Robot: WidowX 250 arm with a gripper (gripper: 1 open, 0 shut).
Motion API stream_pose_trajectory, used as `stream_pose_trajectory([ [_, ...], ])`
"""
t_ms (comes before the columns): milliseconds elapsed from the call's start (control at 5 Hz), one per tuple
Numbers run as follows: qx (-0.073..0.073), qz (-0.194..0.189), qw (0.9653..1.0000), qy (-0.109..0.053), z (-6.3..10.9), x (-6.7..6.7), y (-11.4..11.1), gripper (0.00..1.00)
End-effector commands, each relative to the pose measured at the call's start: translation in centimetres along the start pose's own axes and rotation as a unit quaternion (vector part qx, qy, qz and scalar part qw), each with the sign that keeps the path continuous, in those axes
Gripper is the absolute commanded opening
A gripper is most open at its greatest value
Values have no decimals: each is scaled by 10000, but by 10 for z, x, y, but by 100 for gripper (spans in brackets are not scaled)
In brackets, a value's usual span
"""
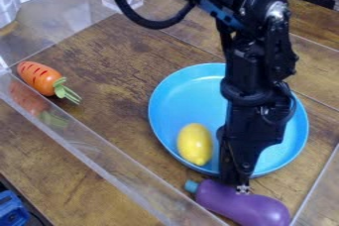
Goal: Remove the purple eggplant from the blue tray and put it on the table
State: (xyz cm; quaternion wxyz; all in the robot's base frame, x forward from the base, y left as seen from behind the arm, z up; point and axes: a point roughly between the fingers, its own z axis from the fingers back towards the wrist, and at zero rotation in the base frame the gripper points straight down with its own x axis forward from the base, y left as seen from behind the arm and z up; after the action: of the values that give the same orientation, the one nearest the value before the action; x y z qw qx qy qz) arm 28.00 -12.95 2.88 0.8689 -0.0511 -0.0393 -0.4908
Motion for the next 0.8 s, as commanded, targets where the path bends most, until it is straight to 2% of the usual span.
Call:
stream_pose_trajectory([
  [0,-60,65,9999,-80,-13,-3,-6,0],
  [200,-95,77,9999,-88,-13,-15,6,100],
  [400,-154,41,9998,-98,-12,-25,14,0],
  [600,-180,236,9995,-125,-10,-22,4,100],
])
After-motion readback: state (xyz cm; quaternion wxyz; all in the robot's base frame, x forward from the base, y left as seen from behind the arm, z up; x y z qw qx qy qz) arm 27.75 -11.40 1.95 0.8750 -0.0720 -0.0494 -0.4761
